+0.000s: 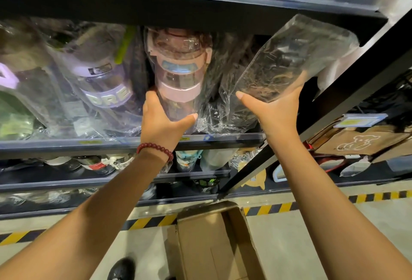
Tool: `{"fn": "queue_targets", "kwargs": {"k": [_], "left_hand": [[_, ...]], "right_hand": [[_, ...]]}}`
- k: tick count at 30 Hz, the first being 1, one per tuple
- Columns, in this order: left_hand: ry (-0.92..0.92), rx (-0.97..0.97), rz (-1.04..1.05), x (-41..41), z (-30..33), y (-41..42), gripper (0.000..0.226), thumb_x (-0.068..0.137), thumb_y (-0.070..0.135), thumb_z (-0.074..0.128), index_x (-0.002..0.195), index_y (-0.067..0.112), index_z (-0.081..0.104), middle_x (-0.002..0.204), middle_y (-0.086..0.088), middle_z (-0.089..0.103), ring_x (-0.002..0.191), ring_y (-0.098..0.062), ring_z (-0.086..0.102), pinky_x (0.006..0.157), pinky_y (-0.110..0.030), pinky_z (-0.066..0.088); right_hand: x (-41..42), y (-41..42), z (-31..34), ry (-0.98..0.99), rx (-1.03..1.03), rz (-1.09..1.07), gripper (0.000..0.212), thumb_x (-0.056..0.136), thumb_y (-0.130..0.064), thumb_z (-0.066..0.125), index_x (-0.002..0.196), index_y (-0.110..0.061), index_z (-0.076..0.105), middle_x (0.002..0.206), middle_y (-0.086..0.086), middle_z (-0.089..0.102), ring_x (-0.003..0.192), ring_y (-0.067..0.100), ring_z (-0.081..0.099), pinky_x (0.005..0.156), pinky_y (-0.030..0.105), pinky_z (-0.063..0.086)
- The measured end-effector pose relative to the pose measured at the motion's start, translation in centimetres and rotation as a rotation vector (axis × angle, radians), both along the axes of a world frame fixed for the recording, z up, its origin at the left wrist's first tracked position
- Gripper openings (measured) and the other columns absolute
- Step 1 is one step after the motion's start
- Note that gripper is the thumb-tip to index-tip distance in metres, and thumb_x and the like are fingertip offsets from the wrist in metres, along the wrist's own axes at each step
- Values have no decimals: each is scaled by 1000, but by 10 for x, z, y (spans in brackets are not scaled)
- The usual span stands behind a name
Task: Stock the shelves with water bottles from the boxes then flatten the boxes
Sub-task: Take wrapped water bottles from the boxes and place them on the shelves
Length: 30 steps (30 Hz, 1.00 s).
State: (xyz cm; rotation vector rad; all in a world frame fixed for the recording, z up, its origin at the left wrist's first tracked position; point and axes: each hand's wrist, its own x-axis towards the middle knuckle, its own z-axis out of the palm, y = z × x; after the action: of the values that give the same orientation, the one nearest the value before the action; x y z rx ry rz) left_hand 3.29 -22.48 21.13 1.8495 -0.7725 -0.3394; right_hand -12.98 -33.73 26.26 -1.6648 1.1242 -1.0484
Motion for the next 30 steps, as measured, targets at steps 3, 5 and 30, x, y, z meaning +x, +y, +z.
{"fn": "queue_targets", "kwargs": {"k": [3, 5, 30], "left_hand": [[5, 0, -12, 1, -1, 1, 64, 65, 35, 82, 105, 10, 38, 114, -9, 48, 104, -21, 47, 83, -28, 39], [10, 1, -14, 2, 0, 1, 66, 63, 37, 81, 106, 10, 38, 114, -9, 48, 103, -21, 47, 83, -28, 40], [-28, 3, -9, 0, -2, 1, 63, 70, 28, 82, 111, 9, 38, 116, -8, 47, 105, -19, 46, 84, -25, 36]], "right_hand": [[-4, -1, 1, -14, -43, -3, 106, 66, -12, 85, 143, -20, 13, 119, -29, 30, 102, -31, 35, 87, -8, 24], [-4, 1, 2, -15, -46, -10, 96, 66, -12, 85, 136, -23, 19, 115, -31, 31, 102, -30, 37, 89, -5, 29], [-10, 0, -24, 14, -70, 124, 92, 73, -23, 82, 140, -24, 20, 136, -15, 35, 124, -8, 36, 98, 3, 31]]}}
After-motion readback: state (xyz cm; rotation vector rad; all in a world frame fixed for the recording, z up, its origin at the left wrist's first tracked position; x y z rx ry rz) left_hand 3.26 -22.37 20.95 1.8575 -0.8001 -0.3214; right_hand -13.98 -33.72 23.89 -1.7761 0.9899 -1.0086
